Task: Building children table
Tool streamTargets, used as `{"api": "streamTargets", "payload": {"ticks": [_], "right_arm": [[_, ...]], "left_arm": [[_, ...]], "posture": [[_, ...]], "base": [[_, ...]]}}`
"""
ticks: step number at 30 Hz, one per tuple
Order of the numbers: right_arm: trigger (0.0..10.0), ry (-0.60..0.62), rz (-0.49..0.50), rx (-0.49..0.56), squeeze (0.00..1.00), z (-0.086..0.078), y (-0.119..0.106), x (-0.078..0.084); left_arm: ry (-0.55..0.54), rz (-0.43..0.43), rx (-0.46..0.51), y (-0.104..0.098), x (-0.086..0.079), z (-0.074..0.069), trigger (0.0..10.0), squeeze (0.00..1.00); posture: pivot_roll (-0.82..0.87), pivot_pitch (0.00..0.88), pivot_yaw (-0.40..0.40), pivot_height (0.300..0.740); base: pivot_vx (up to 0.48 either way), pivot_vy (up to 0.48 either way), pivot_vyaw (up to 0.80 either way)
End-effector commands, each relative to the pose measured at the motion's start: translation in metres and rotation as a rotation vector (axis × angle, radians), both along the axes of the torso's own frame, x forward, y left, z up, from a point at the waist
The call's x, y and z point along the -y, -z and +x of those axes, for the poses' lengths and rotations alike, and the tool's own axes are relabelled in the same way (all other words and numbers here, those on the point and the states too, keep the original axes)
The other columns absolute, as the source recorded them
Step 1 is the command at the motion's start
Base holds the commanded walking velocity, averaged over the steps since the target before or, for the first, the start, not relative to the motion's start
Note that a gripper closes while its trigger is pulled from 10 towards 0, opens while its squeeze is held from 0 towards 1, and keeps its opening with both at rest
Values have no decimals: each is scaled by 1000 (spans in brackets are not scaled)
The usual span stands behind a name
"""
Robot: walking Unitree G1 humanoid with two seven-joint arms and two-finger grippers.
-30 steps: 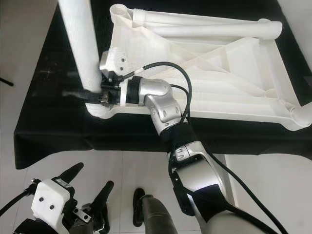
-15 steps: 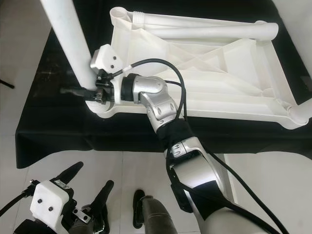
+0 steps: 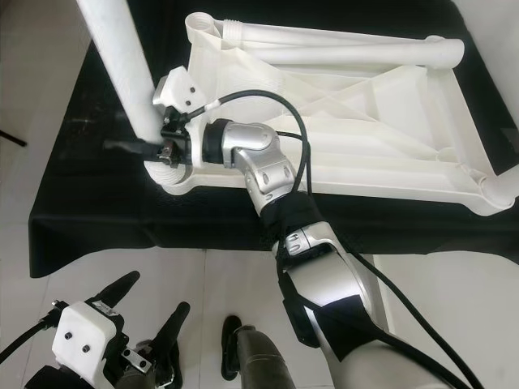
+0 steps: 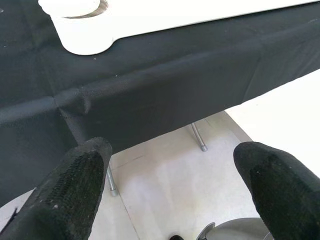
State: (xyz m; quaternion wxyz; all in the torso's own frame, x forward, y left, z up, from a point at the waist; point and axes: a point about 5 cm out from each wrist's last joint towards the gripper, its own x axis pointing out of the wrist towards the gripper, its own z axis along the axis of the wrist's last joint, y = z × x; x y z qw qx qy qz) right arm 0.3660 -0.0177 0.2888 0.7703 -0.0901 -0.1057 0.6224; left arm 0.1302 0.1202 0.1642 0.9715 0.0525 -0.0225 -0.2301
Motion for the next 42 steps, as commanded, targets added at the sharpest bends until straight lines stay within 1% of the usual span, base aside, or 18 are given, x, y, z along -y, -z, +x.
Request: {"api": "streamTargets", "payload": {"ticks": [1, 6, 12, 14, 17, 19, 24, 29, 35, 38, 39, 41, 42], "right_arm": [[10000, 38, -62, -138, 0, 5, 31, 7], [10000, 68, -54, -132, 0, 9, 28, 12], [10000, 58, -51, -141, 0, 8, 28, 12], [10000, 25, -40, -162, 0, 6, 29, 10], [10000, 8, -33, -174, 0, 4, 29, 9], [10000, -32, -19, -197, 0, 1, 29, 6], [10000, -35, -12, -197, 0, 0, 28, 4], [10000, 2, 2, -169, 0, 1, 28, 0], [10000, 26, -12, -201, 0, 1, 35, 1], [10000, 92, -9, -229, 0, 4, 39, 3], [10000, 92, -9, -229, 0, 4, 39, 3], [10000, 169, 15, -255, 0, 10, 40, 7], [10000, 169, 15, -255, 0, 10, 40, 7]], "left_arm": [[-6, -2, -30, 5, 0, -3, 10000, 0], [-8, 0, -28, 5, -1, -2, 10000, 0], [-13, 2, -24, 4, -1, -2, 10000, 0], [-13, 3, -22, 4, -1, -1, 10000, 0], [-13, 3, -22, 4, -2, -1, 10000, 0], [-13, 3, -21, 4, -2, 0, 10000, 0], [-13, 4, -21, 4, -2, 0, 10000, 0], [-15, 6, -20, 4, -3, 0, 10000, 0], [-15, 6, -20, 3, -3, 0, 10000, 0], [-13, 7, -21, 3, -3, 0, 10000, 0], [-13, 7, -21, 3, -3, 0, 10000, 0], [-13, 8, -21, 3, -4, 0, 10000, 0], [-13, 8, -21, 3, -4, 0, 10000, 0]], "posture": [[-149, 373, -118, 740], [-147, 378, -119, 740], [-146, 377, -120, 740], [-146, 379, -118, 740], [-146, 379, -118, 740], [-146, 380, -118, 740], [-148, 379, -118, 740], [-146, 380, -115, 740], [-147, 385, -113, 740], [-147, 385, -112, 740], [-147, 385, -112, 740], [-146, 386, -109, 740], [-146, 386, -109, 740]], "base": [[0, 0, 0], [0, 0, 0], [0, 0, 0], [0, 0, 0], [0, 0, 0], [0, 0, 0], [0, 0, 0], [0, 0, 0], [0, 0, 0], [0, 0, 0], [0, 0, 0], [0, 0, 0], [0, 0, 0]]}}
